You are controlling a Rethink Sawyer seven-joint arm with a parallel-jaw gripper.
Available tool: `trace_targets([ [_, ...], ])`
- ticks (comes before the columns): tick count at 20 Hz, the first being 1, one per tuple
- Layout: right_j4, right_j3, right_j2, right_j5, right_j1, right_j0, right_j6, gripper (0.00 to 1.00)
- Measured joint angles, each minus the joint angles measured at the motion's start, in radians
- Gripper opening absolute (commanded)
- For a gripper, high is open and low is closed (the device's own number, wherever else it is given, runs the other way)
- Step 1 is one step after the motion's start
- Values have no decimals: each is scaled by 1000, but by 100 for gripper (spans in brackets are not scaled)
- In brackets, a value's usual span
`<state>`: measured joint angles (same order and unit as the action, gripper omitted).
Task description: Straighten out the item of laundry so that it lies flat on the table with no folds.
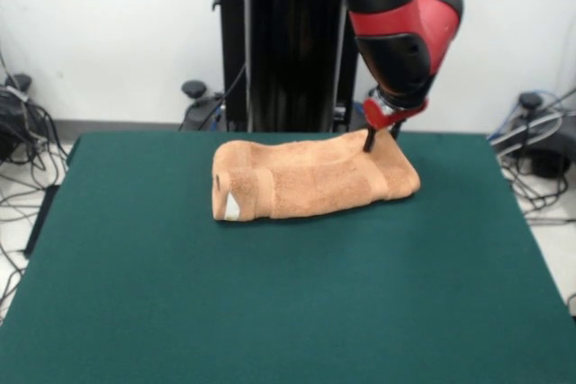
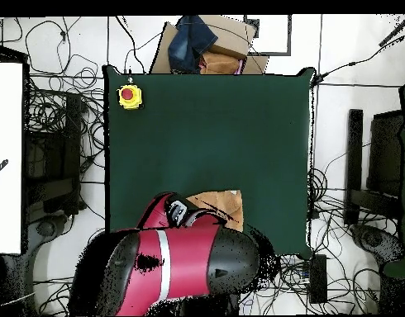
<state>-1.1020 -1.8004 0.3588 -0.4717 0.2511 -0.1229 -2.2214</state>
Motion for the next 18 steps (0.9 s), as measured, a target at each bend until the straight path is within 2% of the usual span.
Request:
trace_targets([
  [14, 0, 0, 0, 0, -1, 0, 0, 100],
  [15, 0, 0, 0, 0, -1, 0, 0, 0],
  [18, 0, 1, 0, 0, -1, 0, 0, 0],
])
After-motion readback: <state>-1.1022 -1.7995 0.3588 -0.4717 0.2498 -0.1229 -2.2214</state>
